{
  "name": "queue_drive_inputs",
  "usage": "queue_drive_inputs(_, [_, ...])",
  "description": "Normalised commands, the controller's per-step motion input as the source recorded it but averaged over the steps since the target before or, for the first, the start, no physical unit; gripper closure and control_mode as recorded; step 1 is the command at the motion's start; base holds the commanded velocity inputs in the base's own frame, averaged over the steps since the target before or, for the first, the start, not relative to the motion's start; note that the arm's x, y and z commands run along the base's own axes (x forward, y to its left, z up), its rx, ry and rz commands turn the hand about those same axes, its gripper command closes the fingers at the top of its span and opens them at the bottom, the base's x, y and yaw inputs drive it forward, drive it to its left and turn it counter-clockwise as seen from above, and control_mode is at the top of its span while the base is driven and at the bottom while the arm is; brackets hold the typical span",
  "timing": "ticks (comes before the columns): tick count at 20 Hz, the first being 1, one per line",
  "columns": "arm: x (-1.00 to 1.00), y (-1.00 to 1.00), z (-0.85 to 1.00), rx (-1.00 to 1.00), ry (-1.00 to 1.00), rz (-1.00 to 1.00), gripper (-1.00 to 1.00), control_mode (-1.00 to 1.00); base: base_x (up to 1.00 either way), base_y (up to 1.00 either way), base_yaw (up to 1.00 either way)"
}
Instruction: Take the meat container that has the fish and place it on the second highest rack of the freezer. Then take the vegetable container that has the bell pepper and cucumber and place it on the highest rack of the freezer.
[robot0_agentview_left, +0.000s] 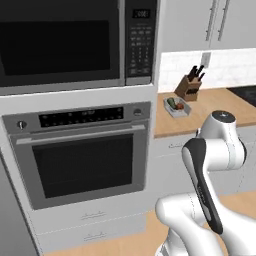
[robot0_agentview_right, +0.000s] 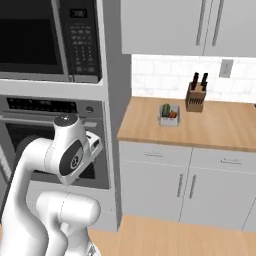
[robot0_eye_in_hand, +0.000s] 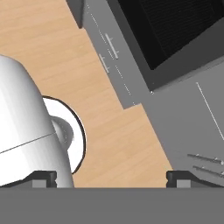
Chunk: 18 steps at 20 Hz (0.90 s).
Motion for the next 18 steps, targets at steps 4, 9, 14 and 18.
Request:
queue_drive_inputs(4, [0.00, 0.00, 0.00, 0.00, 0.00, 0.00, -1.00, 1.00, 0.41, -1.00, 0.16])
queue_drive_inputs(9, [0.00, 0.00, 0.00, 0.00, 0.00, 0.00, -1.00, 1.00, 0.73, -0.97, 0.22])
queue_drive_inputs(14, [0.00, 0.00, 0.00, 0.00, 0.00, 0.00, -1.00, 1.00, 0.59, -0.31, 0.23])
queue_drive_inputs(18, [0.00, 0.00, 0.00, 0.00, 0.00, 0.00, -1.00, 1.00, 0.54, -0.02, 0.22])
